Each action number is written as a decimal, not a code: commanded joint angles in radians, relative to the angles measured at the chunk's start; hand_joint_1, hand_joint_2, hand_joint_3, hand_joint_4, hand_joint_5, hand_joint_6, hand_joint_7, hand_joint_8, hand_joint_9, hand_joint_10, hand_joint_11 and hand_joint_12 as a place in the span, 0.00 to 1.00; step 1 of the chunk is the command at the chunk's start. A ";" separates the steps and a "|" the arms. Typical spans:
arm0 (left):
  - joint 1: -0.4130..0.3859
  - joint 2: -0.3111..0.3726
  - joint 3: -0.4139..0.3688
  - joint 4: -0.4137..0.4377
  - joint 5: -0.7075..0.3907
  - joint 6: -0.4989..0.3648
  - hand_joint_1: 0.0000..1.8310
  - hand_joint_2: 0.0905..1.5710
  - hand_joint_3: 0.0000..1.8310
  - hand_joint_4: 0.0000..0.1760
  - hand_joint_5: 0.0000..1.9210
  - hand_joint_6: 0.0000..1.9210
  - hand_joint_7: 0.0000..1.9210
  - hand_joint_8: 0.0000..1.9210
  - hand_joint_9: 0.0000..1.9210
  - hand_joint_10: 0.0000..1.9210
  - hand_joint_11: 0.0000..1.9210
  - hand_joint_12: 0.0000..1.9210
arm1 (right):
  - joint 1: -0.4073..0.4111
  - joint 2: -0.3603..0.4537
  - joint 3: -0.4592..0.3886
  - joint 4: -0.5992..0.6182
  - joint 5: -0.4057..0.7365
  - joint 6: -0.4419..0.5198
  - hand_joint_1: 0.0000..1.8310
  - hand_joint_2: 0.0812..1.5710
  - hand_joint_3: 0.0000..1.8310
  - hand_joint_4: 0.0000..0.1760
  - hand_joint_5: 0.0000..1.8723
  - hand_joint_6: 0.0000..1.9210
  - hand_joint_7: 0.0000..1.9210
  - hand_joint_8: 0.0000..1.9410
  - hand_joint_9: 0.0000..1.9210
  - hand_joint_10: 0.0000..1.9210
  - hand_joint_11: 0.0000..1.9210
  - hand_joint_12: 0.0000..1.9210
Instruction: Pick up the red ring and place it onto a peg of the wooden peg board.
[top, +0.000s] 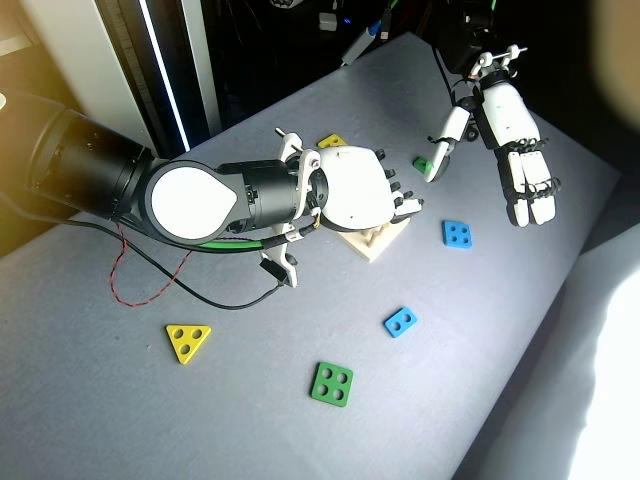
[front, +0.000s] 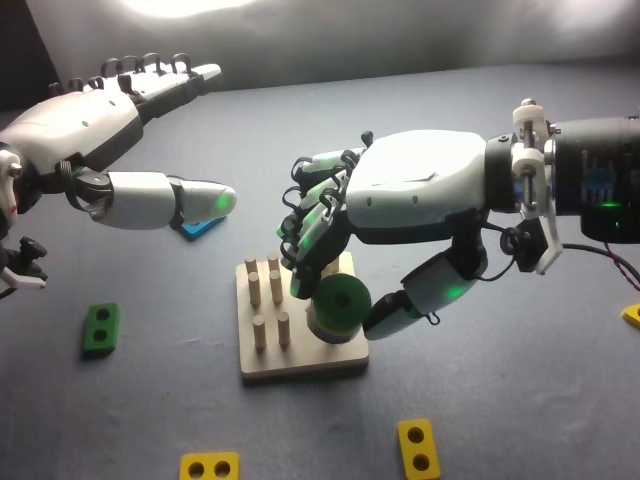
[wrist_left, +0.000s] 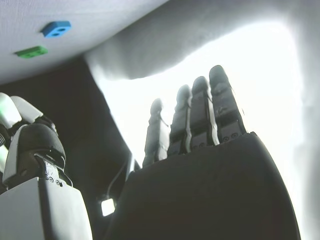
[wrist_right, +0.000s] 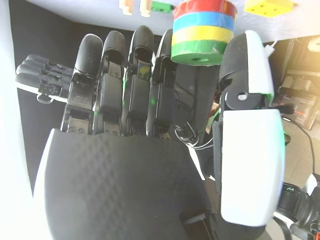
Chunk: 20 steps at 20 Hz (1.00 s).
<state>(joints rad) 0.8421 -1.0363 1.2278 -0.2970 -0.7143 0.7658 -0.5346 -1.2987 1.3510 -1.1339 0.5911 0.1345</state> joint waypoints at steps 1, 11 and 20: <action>-0.012 0.001 0.009 0.003 -0.116 -0.001 0.22 0.61 0.00 0.87 0.05 0.00 0.03 0.00 0.01 0.00 0.00 0.05 | 0.006 -0.004 0.002 0.048 0.060 0.006 0.59 0.71 0.00 0.00 0.49 0.57 0.34 0.00 0.20 0.07 0.00 0.77; -0.017 0.001 0.010 0.009 -0.112 -0.001 0.23 0.61 0.00 0.84 0.04 0.00 0.02 0.00 0.00 0.00 0.00 0.05 | 0.002 -0.022 0.024 0.048 0.051 0.008 0.56 0.72 0.00 0.36 0.48 0.59 0.35 0.00 0.20 0.10 0.00 0.76; -0.020 0.001 0.010 0.010 -0.112 -0.001 0.23 0.61 0.00 0.88 0.05 0.00 0.02 0.00 0.00 0.00 0.00 0.04 | -0.004 -0.035 0.042 0.047 0.036 0.011 0.58 0.71 0.00 0.14 0.50 0.57 0.35 0.00 0.21 0.12 0.00 0.76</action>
<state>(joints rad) 0.8379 -1.0370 1.2335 -0.2893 -0.7094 0.7658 -0.5423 -1.3300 1.3930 -1.1362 0.5671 0.1394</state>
